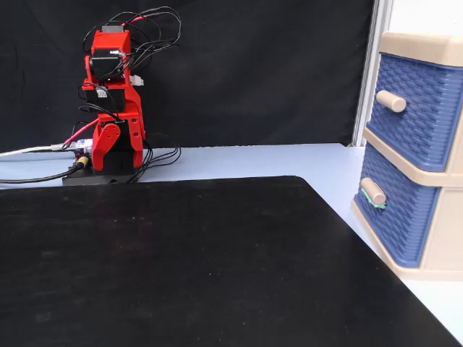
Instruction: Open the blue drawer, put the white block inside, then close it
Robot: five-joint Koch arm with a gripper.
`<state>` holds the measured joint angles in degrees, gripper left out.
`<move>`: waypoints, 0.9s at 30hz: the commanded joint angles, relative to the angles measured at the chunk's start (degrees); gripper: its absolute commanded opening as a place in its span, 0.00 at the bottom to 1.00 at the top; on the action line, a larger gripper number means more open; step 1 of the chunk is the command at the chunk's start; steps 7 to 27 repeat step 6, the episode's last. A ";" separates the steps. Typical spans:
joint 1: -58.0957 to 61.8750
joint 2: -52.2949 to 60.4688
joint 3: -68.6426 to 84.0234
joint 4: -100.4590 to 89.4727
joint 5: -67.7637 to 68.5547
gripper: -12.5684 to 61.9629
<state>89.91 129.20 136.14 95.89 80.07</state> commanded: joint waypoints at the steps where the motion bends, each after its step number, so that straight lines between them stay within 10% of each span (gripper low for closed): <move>1: 0.35 5.27 2.81 2.64 0.18 0.63; 27: 0.35 5.27 2.81 2.64 0.18 0.63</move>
